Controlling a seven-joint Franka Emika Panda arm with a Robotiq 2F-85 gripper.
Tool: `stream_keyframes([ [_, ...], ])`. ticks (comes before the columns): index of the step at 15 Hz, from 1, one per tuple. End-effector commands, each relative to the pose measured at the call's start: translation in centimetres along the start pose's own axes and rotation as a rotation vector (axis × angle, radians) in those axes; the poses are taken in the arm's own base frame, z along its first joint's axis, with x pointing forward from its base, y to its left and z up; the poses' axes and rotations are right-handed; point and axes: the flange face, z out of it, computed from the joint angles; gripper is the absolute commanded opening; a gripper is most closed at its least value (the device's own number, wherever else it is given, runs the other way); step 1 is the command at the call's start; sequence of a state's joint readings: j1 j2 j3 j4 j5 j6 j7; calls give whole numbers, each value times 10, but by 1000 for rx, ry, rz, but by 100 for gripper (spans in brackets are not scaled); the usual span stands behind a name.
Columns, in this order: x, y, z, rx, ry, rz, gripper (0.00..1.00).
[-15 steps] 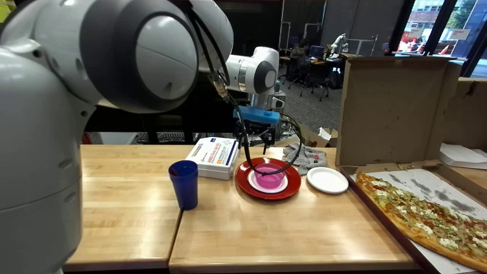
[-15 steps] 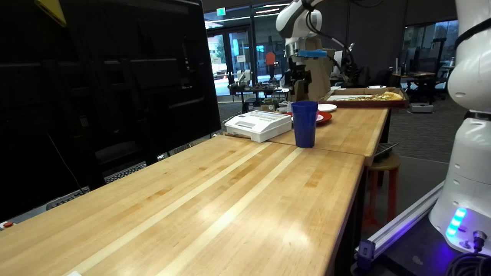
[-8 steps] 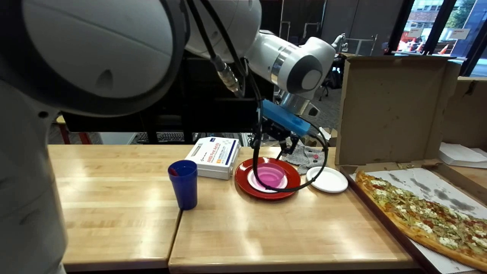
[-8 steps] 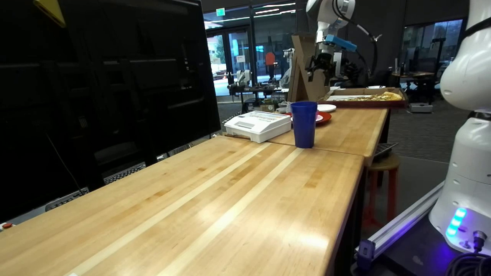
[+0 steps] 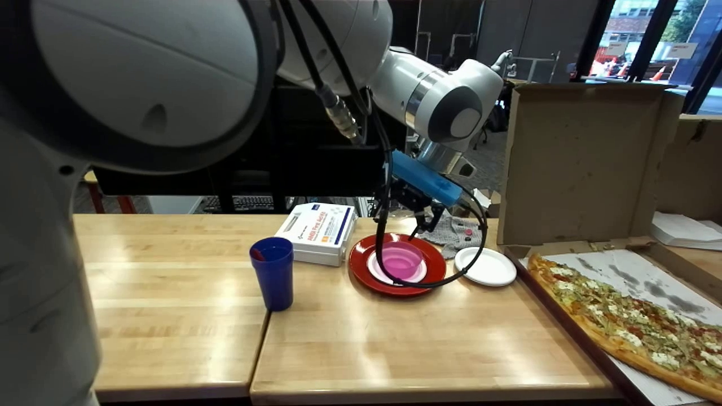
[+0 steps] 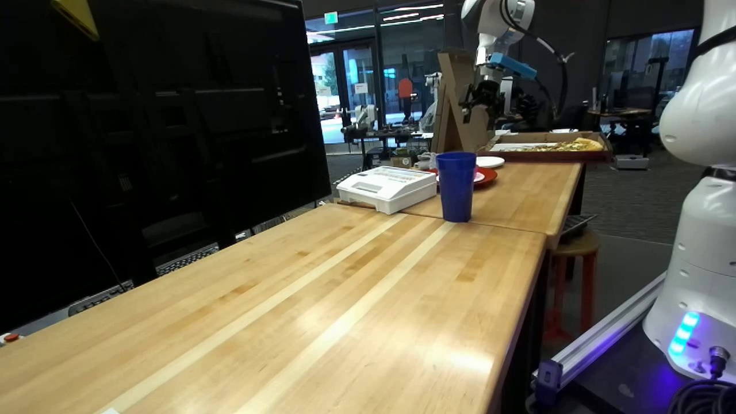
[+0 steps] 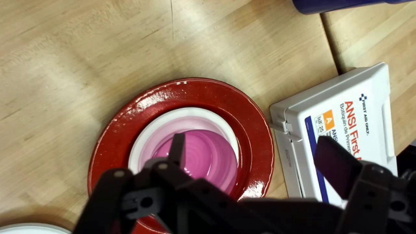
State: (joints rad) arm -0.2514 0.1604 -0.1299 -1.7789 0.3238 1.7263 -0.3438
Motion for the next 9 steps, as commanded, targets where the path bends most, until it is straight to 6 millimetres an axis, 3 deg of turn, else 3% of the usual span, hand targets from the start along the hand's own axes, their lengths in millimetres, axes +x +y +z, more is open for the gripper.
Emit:
stream_keyframes([
  [1,0,1,-1,0,0,0,100],
  [9,4,3,3,-6,-37,-30,100],
])
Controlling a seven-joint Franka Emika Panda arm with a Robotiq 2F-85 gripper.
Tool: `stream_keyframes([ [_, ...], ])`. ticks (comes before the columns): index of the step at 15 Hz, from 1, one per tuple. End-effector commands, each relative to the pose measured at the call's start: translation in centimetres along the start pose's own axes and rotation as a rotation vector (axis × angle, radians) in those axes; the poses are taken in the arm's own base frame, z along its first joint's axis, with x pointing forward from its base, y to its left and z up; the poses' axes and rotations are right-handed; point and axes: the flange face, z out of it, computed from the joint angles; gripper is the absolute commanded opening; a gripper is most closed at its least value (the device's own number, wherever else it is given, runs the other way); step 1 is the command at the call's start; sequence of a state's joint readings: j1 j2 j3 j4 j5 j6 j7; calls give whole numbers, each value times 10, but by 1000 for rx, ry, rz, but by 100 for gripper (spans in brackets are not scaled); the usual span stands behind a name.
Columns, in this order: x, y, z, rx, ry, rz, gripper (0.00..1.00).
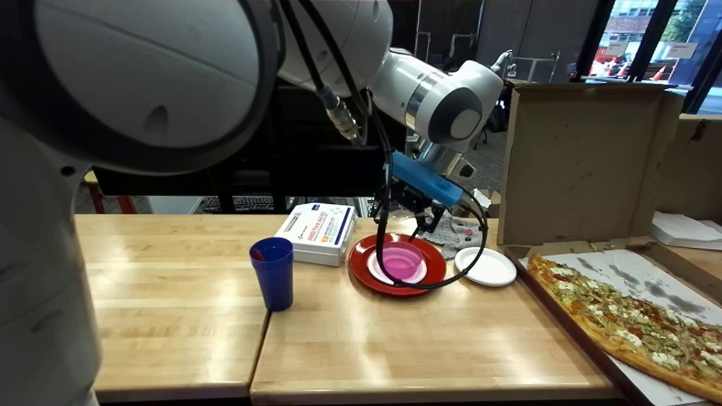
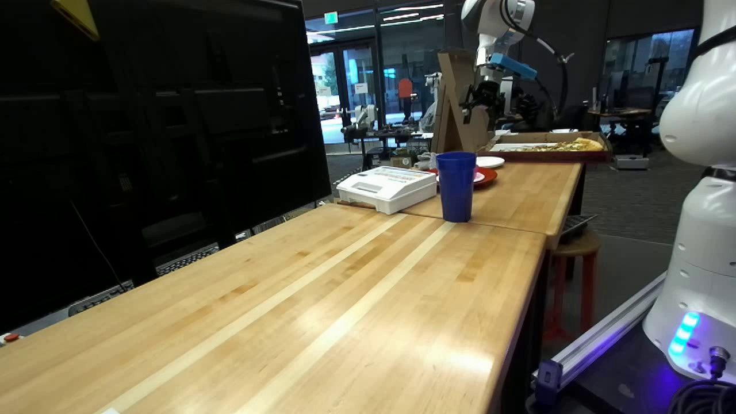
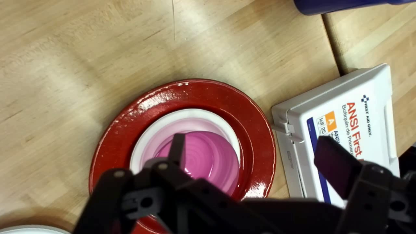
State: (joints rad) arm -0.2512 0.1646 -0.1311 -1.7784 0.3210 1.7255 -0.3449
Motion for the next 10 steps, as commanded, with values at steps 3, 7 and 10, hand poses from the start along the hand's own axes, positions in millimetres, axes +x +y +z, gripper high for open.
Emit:
stream_keyframes([
  [3,12,5,8,27,-56,-71,100],
  [7,20,21,18,80,-62,-59,100],
  [10,24,41,23,145,-40,-27,100],
])
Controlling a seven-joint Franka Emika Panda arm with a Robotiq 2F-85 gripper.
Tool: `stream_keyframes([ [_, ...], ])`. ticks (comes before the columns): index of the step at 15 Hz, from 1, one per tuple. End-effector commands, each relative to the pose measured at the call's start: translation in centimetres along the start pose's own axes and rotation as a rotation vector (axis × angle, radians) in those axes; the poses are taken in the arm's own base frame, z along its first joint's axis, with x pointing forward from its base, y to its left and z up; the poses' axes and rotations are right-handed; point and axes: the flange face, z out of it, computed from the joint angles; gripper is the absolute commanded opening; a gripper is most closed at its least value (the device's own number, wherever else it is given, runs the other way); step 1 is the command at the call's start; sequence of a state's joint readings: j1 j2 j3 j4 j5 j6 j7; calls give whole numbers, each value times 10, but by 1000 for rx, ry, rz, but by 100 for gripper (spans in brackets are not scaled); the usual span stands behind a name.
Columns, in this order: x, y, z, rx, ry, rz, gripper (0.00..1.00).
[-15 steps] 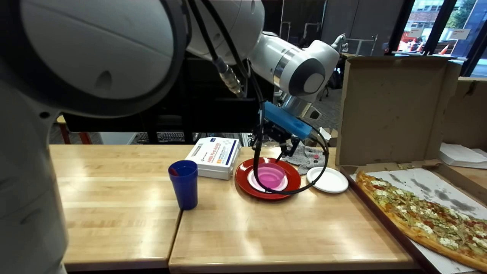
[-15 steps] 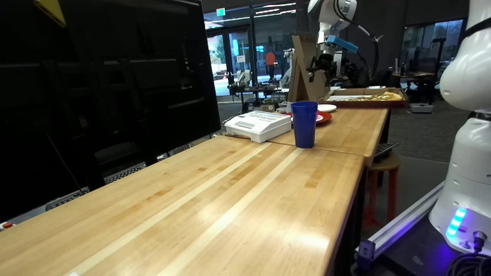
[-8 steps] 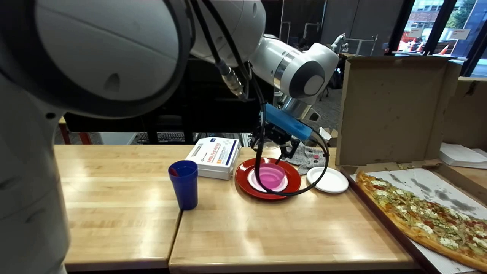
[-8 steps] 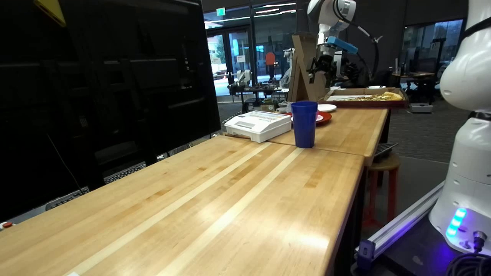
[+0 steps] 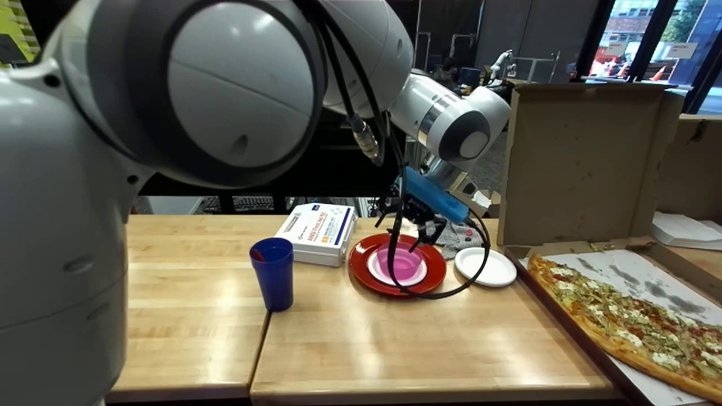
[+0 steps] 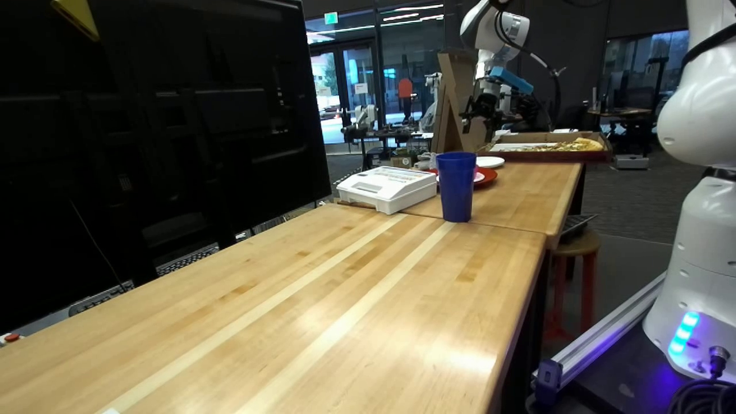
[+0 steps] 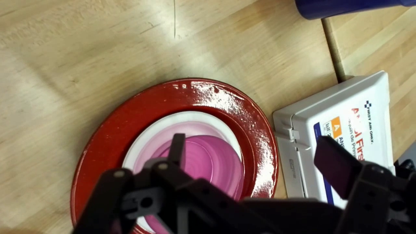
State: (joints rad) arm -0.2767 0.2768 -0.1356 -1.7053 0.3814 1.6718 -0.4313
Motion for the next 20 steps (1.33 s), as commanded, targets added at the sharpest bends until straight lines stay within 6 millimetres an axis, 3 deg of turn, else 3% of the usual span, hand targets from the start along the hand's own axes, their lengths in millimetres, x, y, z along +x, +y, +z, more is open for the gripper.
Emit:
stream_keyframes([
  [1,3,24,-4,101,27,16,100],
  [9,-9,74,7,231,92,107,100],
  [20,-33,111,43,310,91,219,100],
])
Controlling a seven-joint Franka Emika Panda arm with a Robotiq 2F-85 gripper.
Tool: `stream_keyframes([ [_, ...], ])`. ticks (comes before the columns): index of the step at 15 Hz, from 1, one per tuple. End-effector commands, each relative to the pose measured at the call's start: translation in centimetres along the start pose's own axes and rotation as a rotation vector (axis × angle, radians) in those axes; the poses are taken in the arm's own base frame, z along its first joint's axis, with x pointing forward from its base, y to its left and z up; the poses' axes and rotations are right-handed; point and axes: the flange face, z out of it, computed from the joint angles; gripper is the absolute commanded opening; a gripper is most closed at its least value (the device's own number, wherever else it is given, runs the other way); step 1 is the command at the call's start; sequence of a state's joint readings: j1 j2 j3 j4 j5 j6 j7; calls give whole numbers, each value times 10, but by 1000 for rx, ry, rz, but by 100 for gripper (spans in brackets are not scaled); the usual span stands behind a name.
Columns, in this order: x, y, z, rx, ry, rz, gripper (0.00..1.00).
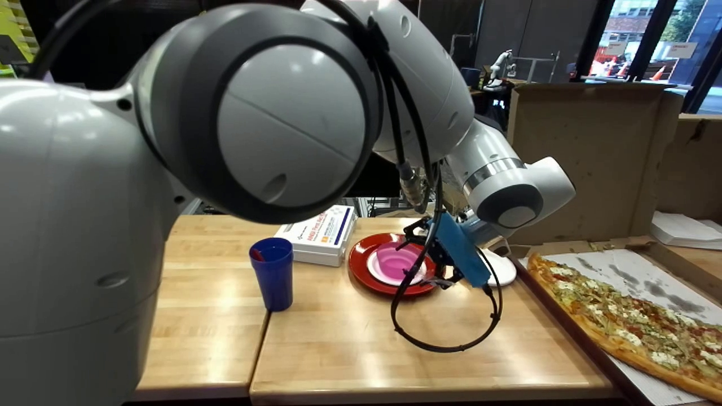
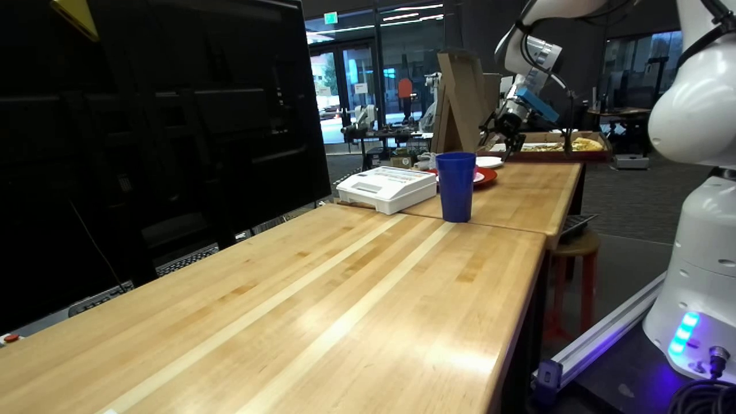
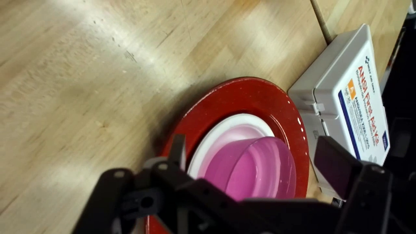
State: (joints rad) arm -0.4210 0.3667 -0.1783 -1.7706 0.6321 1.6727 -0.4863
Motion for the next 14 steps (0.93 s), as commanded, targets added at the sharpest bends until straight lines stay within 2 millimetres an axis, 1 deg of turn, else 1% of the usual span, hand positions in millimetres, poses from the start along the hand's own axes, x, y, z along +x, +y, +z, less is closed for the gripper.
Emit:
stream_keyframes([
  [1,-9,10,9,36,9,19,100],
  [8,-13,18,35,95,-2,40,100],
  [14,-13,32,47,141,7,72,100],
])
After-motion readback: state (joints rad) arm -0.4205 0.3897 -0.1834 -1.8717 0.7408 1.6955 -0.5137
